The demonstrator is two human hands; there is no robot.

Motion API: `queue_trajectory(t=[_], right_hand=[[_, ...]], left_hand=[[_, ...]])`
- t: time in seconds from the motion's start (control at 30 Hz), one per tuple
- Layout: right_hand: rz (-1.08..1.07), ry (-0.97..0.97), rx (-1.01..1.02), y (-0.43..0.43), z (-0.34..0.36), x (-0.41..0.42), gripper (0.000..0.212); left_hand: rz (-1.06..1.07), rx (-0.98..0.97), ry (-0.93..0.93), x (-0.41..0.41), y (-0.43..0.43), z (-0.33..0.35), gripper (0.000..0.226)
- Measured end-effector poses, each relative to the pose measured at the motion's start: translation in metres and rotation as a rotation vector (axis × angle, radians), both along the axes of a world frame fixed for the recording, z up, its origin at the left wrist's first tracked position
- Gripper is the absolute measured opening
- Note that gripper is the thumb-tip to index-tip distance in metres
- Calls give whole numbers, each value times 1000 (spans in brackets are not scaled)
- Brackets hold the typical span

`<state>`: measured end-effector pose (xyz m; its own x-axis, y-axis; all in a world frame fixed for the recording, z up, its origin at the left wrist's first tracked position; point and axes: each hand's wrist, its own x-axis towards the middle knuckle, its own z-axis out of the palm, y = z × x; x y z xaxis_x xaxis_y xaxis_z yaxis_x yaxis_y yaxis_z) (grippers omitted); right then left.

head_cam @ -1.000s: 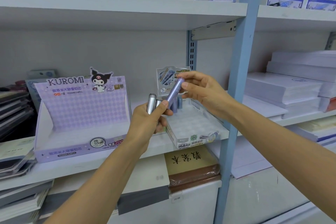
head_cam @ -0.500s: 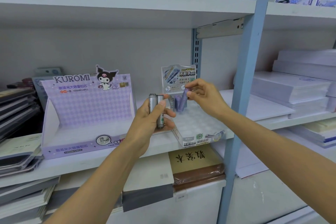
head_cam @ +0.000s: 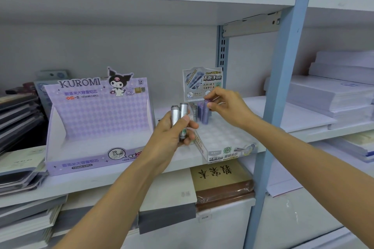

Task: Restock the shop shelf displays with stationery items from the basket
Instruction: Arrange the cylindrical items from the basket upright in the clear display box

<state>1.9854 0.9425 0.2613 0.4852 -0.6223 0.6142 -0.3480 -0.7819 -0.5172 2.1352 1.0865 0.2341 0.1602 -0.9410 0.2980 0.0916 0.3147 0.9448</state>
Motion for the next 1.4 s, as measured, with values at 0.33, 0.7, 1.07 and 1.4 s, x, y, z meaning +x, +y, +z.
queue_trajectory(t=[0.33, 0.7, 1.07, 1.4], right_hand=[[24, 99, 50, -5, -5, -3, 13], [398, -71, 257, 37, 25, -14, 23], [383, -365, 440, 38, 20, -19, 5], [413, -28, 484, 49, 10, -17, 15]], left_hand=[[-7, 8, -17, -6, -1, -1, 25], [-59, -5, -69, -10, 8, 5, 19], [64, 21, -6, -5, 20, 12, 21], [373, -93, -34, -3, 24, 16, 25]])
